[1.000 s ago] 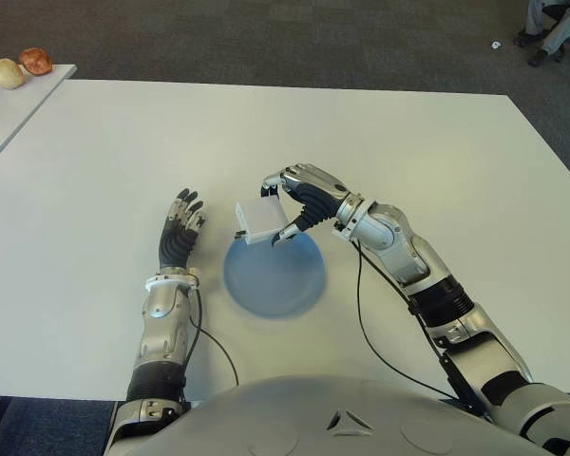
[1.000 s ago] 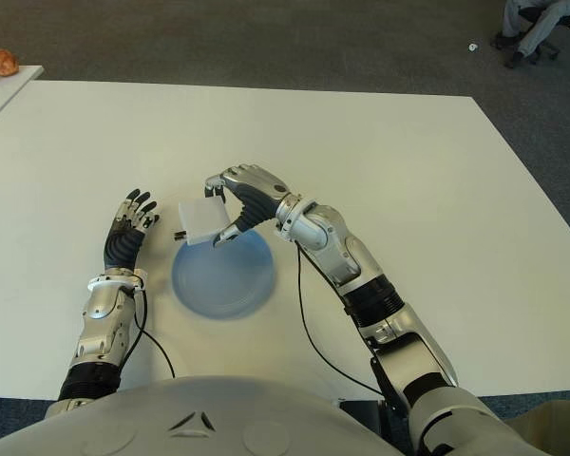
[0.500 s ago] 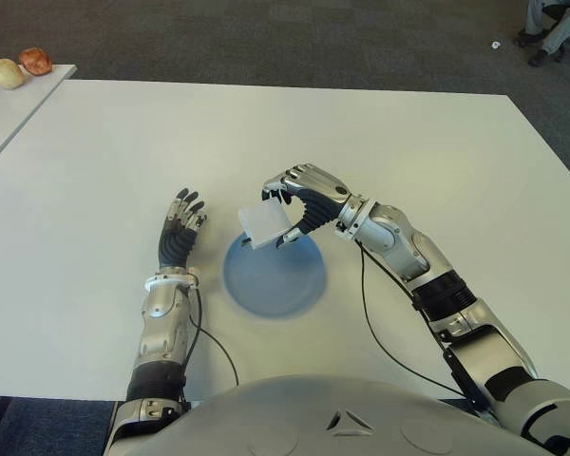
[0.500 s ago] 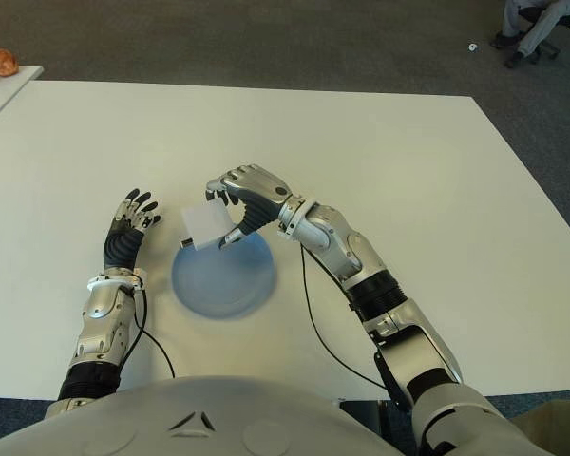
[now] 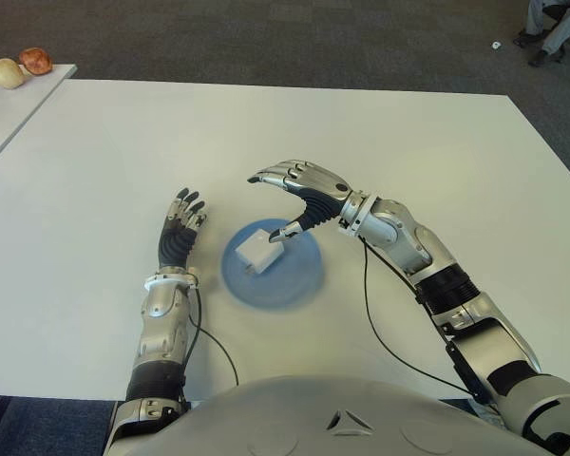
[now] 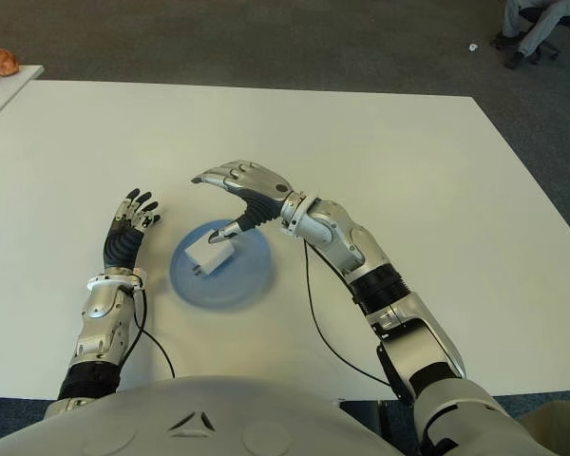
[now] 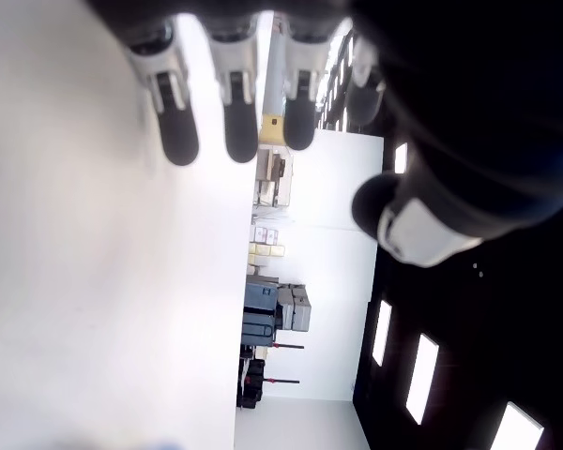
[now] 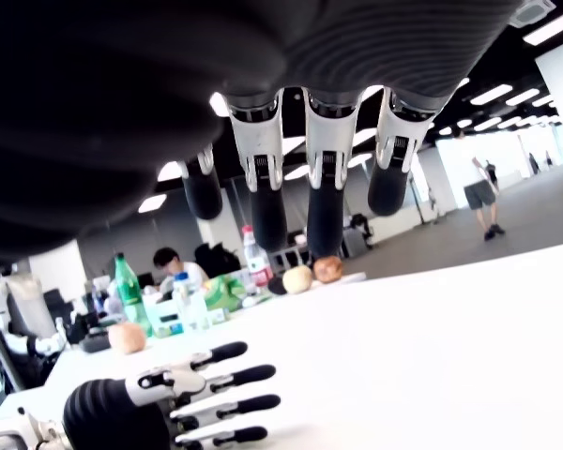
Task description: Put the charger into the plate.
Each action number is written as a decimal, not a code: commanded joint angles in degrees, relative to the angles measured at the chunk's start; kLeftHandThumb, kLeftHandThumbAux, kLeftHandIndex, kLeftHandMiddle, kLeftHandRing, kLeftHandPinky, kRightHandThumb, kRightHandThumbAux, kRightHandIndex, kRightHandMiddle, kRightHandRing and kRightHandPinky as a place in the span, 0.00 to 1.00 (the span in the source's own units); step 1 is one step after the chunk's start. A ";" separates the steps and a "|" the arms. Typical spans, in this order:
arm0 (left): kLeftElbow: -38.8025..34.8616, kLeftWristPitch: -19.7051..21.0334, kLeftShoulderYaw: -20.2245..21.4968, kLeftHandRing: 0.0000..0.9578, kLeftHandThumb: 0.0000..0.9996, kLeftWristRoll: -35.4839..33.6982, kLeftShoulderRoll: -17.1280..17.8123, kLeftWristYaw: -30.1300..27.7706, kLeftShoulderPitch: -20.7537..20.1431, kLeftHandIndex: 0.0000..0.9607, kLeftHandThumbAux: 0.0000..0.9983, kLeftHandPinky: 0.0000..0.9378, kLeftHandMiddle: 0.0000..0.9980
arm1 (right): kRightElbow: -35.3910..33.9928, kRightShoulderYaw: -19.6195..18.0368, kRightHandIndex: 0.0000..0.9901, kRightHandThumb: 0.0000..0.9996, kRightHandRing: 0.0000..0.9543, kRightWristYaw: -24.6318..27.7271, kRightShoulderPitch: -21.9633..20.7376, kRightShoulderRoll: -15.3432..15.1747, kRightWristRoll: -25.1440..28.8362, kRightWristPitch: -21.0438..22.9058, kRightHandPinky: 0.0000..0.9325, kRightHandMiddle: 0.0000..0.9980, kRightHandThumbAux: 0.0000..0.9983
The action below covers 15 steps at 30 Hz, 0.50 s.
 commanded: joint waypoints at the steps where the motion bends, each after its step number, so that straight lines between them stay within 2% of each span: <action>1: 1.13 2.22 0.31 0.17 0.03 -0.17 -0.09 -0.21 0.55 0.05 0.62 0.22 0.14 | -0.23 -0.22 0.00 0.33 0.00 3.41 -0.10 -0.21 3.24 0.37 0.00 0.00 0.18; 7: 1.20 2.27 0.47 0.18 0.01 -0.28 -0.10 -0.32 0.49 0.06 0.61 0.23 0.15 | 0.09 -0.89 0.00 0.31 0.00 4.03 -0.05 0.33 5.12 0.29 0.00 0.00 0.13; 15: 1.27 2.45 0.64 0.18 0.00 -0.76 -0.09 -0.72 0.41 0.07 0.61 0.23 0.15 | 0.01 -1.61 0.00 0.34 0.00 4.14 -0.06 0.68 6.56 0.38 0.00 0.00 0.11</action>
